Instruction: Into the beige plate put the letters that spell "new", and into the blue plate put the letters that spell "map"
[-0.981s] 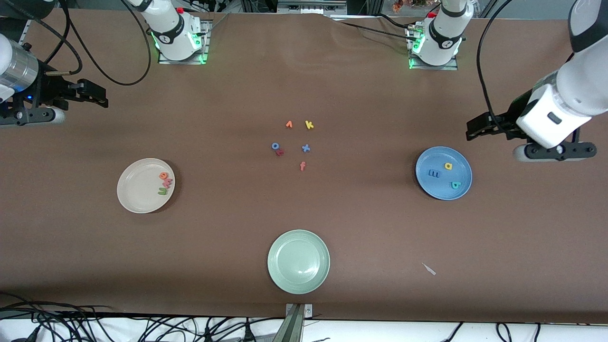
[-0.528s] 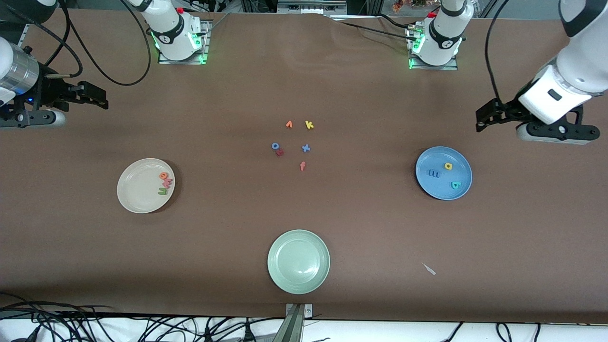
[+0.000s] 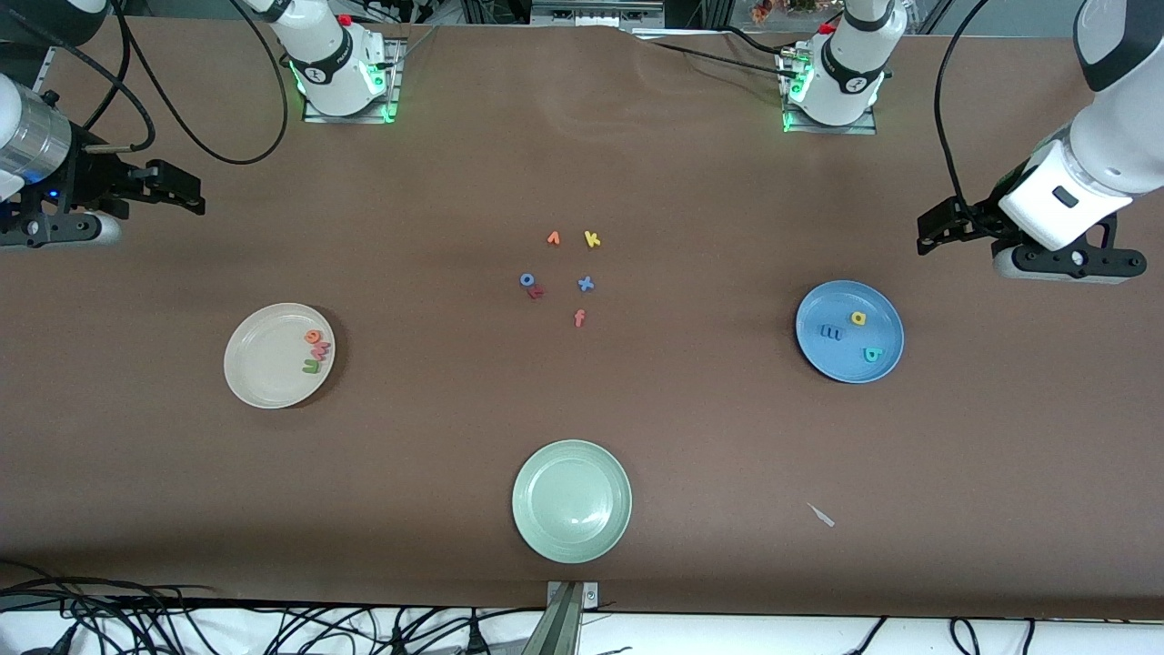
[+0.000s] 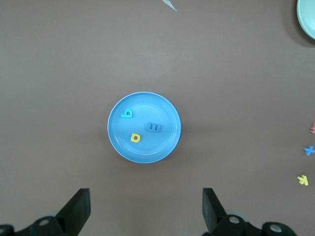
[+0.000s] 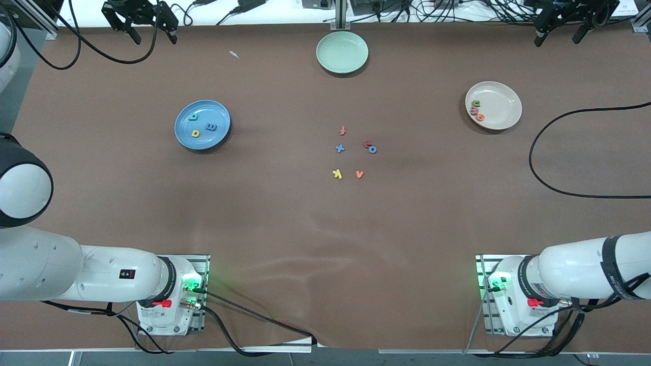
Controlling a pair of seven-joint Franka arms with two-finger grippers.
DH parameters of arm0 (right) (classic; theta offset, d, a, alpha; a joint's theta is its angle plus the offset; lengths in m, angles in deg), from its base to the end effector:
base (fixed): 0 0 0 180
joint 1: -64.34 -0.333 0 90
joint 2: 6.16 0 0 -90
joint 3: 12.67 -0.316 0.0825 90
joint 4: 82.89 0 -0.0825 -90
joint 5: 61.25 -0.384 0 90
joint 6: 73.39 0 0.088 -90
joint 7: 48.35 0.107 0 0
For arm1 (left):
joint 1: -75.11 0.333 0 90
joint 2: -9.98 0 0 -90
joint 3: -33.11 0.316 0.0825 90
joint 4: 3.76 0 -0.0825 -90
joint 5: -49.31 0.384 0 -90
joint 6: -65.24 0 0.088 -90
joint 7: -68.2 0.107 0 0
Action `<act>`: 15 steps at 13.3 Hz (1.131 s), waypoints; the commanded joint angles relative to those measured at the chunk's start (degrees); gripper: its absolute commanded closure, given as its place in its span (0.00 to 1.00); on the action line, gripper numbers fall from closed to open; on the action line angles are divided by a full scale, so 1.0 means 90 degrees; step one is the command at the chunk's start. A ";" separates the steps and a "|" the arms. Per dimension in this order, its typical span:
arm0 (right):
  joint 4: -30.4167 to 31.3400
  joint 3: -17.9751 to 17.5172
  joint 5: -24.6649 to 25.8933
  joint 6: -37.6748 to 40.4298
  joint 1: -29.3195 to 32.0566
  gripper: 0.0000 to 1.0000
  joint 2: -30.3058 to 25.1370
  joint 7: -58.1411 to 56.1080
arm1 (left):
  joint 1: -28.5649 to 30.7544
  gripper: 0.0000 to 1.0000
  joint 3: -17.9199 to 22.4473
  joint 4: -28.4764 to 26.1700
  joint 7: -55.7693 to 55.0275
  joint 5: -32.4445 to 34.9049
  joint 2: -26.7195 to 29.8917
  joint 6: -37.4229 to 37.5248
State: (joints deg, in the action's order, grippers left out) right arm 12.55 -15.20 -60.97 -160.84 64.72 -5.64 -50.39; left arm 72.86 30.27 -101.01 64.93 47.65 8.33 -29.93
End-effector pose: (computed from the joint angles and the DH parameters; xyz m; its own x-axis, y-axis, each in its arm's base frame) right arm 0.5467 0.0199 0.5716 0.9863 0.0725 -0.1480 0.0732 -0.9973 -0.0008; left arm 0.5621 -0.0526 0.5562 0.9974 -0.0291 -0.0667 -0.0274 -0.9993 0.0263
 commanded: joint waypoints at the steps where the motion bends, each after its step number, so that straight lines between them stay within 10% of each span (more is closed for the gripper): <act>1: -0.0106 0.0027 -0.0001 -0.0136 0.0037 0.00 0.0089 0.0031 | -0.0092 0.00 0.0023 0.0131 -0.0096 0.0145 -0.0120 0.0046; 15: -0.0135 0.0027 0.0057 -0.0225 0.0027 0.00 0.0089 0.0031 | 0.0035 0.00 0.0071 0.0522 -0.0085 0.0155 -0.0247 0.0086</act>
State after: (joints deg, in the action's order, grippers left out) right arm 12.29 -14.84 -60.97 -163.08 64.80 -5.16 -50.39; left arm 73.32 30.87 -98.10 64.81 47.69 7.24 -30.03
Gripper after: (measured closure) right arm 0.000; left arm 0.000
